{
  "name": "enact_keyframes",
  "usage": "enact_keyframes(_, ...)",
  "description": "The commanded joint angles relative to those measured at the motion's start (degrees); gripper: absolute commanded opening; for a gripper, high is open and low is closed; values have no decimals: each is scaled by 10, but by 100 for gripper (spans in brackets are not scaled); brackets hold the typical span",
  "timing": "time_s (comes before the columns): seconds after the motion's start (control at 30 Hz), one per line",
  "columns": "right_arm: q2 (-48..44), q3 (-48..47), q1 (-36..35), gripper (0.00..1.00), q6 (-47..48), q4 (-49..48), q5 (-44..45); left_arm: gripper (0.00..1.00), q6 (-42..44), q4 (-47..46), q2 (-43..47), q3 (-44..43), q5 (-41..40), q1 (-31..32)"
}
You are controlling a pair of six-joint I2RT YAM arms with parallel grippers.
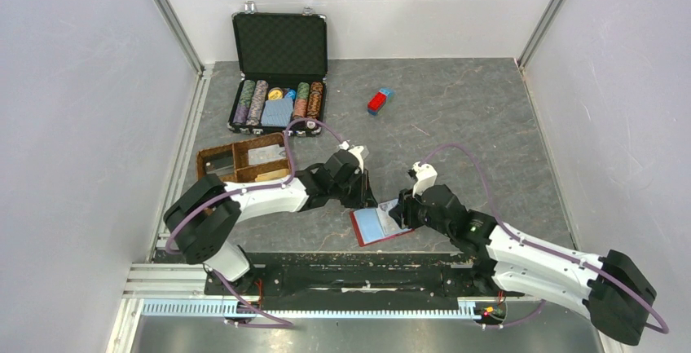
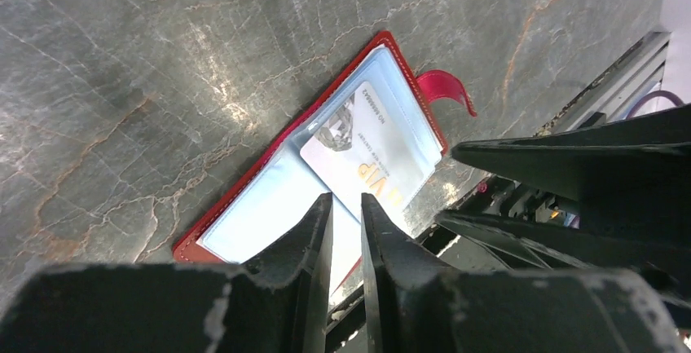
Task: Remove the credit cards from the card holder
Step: Remove the credit card from the card holder.
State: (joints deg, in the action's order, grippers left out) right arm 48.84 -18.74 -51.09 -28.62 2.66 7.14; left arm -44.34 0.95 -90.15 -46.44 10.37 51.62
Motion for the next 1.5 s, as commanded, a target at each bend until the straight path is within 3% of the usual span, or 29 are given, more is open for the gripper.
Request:
enact_keyframes(0.0,25,-15,2,37,14,-22,-14,27,-17,-15,39,30,-16,2)
enact_keyframes(0.13,54,-15,6,31,11,-52,-13,32,-33,-75,46,64,-1,2)
enact_keyframes(0.5,101,5,21,30,2,-77,-2,40,-47,-162,13,85,23,3)
enact_keyframes(1.17,108,65,31,28,-36,-109,-33,42,-73,-216,-23,103,28,15)
enact_keyframes(1.47,103,75,30,28,-43,-116,-37,47,-89,-235,-33,113,6,32)
